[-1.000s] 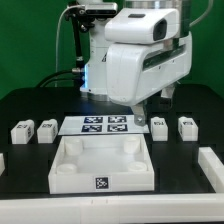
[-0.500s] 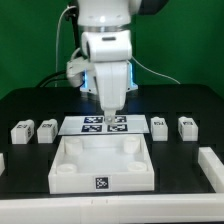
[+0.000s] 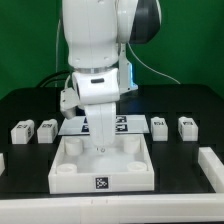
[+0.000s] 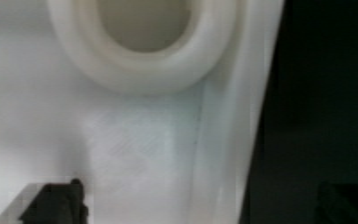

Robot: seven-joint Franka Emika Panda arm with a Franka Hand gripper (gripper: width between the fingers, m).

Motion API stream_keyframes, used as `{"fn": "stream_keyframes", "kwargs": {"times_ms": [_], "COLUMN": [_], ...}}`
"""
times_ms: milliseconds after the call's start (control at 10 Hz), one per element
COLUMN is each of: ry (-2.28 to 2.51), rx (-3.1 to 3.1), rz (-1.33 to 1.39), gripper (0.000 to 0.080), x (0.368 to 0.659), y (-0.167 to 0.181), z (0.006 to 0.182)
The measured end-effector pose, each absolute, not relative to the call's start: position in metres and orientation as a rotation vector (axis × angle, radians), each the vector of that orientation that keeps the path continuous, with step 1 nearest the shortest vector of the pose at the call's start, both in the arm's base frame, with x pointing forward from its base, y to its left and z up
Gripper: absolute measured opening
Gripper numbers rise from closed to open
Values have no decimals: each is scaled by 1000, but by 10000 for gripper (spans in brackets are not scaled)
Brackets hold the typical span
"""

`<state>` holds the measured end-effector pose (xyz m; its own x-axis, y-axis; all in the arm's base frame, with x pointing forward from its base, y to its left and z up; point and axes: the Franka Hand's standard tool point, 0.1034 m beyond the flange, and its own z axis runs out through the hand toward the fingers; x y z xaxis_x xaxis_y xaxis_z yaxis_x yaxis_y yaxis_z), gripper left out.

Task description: Assemble one leg

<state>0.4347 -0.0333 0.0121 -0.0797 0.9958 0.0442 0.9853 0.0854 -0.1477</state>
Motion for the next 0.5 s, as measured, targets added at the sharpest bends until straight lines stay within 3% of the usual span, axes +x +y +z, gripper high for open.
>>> {"fn": "stream_keyframes", "kwargs": {"times_ms": [100, 200, 400, 500], "ry": [-2212, -2211, -2210, -2209], "rx": [-2036, -2036, -2036, -2036], "rz": [120, 120, 121, 121], "gripper": [525, 525, 227, 227], "x": [434, 434, 434, 434], "y": [-34, -34, -34, -34], "z": [12, 12, 11, 11]}}
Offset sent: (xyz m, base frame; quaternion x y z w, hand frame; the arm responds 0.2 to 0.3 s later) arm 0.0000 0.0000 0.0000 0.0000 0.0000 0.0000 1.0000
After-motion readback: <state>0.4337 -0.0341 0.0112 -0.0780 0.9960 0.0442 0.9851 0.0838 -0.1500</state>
